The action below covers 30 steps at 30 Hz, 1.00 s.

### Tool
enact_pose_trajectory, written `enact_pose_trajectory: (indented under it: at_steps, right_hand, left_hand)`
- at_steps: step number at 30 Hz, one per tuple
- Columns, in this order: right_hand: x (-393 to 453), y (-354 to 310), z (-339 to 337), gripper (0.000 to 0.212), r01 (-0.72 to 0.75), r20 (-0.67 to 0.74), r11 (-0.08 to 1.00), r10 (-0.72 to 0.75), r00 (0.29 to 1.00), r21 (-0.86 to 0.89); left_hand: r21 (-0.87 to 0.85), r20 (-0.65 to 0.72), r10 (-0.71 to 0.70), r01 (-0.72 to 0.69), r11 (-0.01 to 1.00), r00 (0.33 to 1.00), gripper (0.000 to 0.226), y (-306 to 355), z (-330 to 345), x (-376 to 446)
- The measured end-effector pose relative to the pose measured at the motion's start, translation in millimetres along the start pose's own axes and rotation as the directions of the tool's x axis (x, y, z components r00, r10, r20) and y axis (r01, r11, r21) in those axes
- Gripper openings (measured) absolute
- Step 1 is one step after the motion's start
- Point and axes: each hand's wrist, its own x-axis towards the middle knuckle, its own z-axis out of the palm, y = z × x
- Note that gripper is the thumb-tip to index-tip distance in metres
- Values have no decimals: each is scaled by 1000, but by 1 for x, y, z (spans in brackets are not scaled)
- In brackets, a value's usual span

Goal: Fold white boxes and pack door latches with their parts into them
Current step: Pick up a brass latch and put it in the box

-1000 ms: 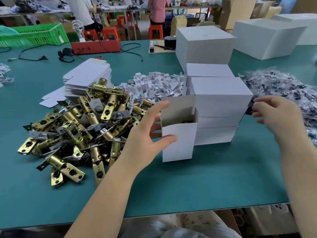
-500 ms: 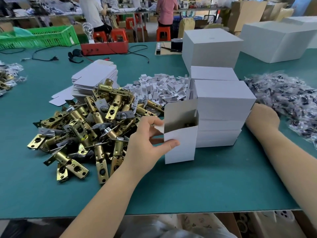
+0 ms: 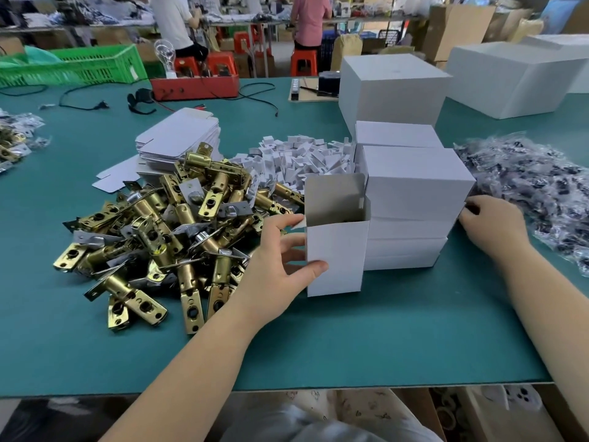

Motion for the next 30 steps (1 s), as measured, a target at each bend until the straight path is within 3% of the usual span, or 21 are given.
enact_pose_trajectory:
  at_steps: [3, 6, 8, 10, 12, 14, 17, 22, 25, 30]
  right_hand:
    - [-5, 3, -1, 35, 34, 39, 999, -35, 999, 20]
    - [-12, 1, -9, 39, -28, -123, 972, 59, 991, 234]
    - [-19, -1, -22, 30, -32, -254, 815, 217, 943, 578]
    - [-33, -15, -46, 24, 59, -278, 540, 335, 900, 840]
    - [-51, -35, -72, 23, 155, -300, 421, 303, 905, 894]
    - [-71, -63, -93, 19, 269, -340, 379, 134, 931, 885]
    - [-99, -113, -99, 21, 461, -368, 389, -292, 883, 798]
    - [-110, -162, -73, 24, 585, -201, 630, -574, 794, 511]
    - [-109, -167, -65, 24, 603, -114, 697, -613, 782, 388]
    - [-108, -162, -65, 27, 516, -22, 743, -561, 827, 427]
  left_hand:
    - [-2, -2, 9, -9, 1000, 1000, 62, 2, 0, 0]
    - [-4, 5, 4, -4, 1000, 1000, 61, 2, -2, 0]
    - [-9, 7, 3, -3, 1000, 1000, 61, 3, -2, 0]
    - [-13, 5, 9, -9, 1000, 1000, 61, 3, -3, 0]
    - [-20, 1, 16, -16, 1000, 1000, 61, 3, -4, 1]
    - [-35, -5, 18, -18, 999, 1000, 62, 3, -6, 2]
    - [-57, -5, 19, -20, 998, 1000, 64, 4, -9, 1]
    - [-145, -4, 12, -13, 989, 1000, 58, 6, -12, 0]
    - [-182, -9, 0, -2, 983, 1000, 54, 6, -12, 1]
    - [-173, 24, 1, 3, 985, 1000, 55, 6, -14, 3]
